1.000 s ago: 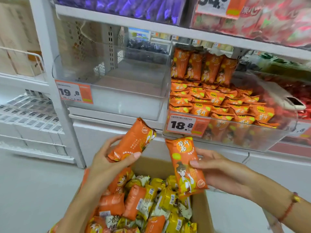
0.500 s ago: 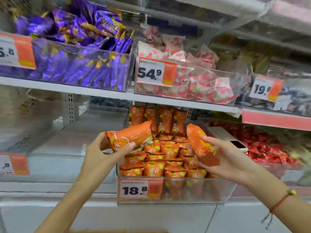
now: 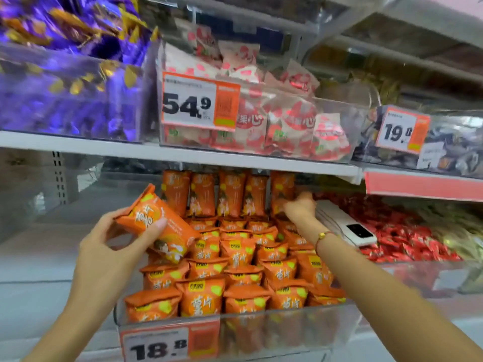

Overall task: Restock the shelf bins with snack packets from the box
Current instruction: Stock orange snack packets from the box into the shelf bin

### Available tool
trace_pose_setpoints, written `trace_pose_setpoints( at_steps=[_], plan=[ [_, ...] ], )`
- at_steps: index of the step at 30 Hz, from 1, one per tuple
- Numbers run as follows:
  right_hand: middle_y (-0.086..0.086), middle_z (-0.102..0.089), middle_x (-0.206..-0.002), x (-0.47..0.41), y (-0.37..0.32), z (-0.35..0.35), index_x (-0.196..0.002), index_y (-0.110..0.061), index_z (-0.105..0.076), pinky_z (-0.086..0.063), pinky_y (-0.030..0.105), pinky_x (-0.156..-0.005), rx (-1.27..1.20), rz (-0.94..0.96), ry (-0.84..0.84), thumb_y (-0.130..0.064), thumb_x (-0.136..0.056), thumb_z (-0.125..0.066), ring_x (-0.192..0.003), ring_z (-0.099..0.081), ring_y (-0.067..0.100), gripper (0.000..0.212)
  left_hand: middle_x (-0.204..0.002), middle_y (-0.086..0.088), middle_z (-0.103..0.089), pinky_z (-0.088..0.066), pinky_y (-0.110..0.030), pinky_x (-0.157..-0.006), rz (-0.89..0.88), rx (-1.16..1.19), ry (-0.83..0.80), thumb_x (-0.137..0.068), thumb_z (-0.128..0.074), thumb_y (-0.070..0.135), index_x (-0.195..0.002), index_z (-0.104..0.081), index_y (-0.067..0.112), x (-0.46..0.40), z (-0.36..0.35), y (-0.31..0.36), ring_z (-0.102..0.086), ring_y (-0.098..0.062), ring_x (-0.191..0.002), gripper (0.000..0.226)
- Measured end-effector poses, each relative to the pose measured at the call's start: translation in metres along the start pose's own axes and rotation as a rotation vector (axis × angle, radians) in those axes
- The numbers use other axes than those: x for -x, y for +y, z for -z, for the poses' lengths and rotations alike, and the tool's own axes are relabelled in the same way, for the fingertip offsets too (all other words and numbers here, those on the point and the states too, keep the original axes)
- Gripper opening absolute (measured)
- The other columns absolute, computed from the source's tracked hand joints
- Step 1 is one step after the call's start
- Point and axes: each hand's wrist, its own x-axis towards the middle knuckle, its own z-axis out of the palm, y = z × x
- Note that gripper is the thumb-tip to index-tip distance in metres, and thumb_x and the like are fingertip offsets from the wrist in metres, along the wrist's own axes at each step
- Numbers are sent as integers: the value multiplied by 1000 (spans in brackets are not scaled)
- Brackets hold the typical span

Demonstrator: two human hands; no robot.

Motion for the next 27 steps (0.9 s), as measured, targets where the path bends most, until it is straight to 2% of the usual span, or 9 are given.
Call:
trace_pose_setpoints(
  at_steps=[3, 8, 9, 11, 13, 17, 20, 22, 27],
  plan=[
    [17, -63, -121, -9, 7, -8, -116, -5, -59, -50, 41, -95, 52, 10, -48, -33, -81, -74, -113, -59, 35, 47, -95, 19, -63, -39, -18, -76, -10, 18, -1, -62, -75, 40, -92, -60, 37, 3, -1, 3, -56, 6, -91, 34],
    [8, -63, -93, -12, 7, 2, -95, -10, -59, -46, 29, -72, 81, 62, -131, -20, -88, -62, -84, -58, 22, 12, -75, 30, -65, -39, -8, -69, -27, -12, -7, -69, -72, 38, -85, -56, 37, 4, -2, 5, -54, 25, -71, 23],
    [8, -64, -91, -12, 9, 3, -95, -6, -58, -48, 29, -70, 141, 91, -132, -19, -87, -62, -83, -59, 23, 15, -71, 37, -63, -42, -6, -67, -34, -18, -5, -67, -71, 39, -84, -56, 36, 5, -3, 5, -53, 26, -70, 23],
    [13, -66, -104, -14, 16, 2, -108, -2, -61, -53, 35, -79, 285, 171, -116, -21, -85, -66, -96, -62, 30, 30, -68, 43, -59, -42, 2, -64, -39, -20, 2, -67, -71, 38, -83, -55, 36, 5, -4, 3, -53, 27, -69, 22],
    [17, -64, -114, -13, 21, -4, -114, -4, -59, -50, 36, -83, 370, 211, -93, -25, -86, -66, -105, -60, 35, 35, -69, 43, -59, -42, 0, -64, -40, -19, 7, -71, -72, 35, -84, -56, 35, 5, -4, 3, -54, 26, -70, 21],
    [19, -62, -116, -12, 19, -11, -112, -4, -59, -48, 36, -82, 372, 193, -37, -26, -88, -63, -108, -59, 37, 32, -70, 40, -62, -43, -2, -64, -32, -1, -10, -70, -72, 34, -87, -57, 35, 7, -4, 5, -54, 26, -71, 23],
    [19, -62, -116, -10, 22, -14, -113, -3, -59, -49, 38, -84, 430, 245, -30, -20, -89, -60, -108, -58, 38, 30, -77, 24, -68, -42, -7, -69, -33, 13, -7, -73, -75, 28, -89, -59, 34, 7, -3, 5, -58, 21, -75, 23],
    [19, -62, -116, -11, 21, -13, -114, -3, -58, -49, 38, -85, 480, 269, -56, -21, -88, -61, -108, -58, 38, 32, -79, 22, -69, -40, -11, -72, -30, 23, -7, -72, -75, 28, -89, -60, 34, 7, -2, 4, -59, 19, -77, 24],
    [16, -63, -107, -12, 17, -3, -111, -6, -57, -45, 32, -74, 460, 236, -102, -28, -87, -63, -103, -60, 36, 33, -93, 17, -64, -40, -14, -73, -31, 24, -4, -72, -76, 27, -94, -59, 33, 7, -3, 5, -60, 12, -83, 28]
  ],
)
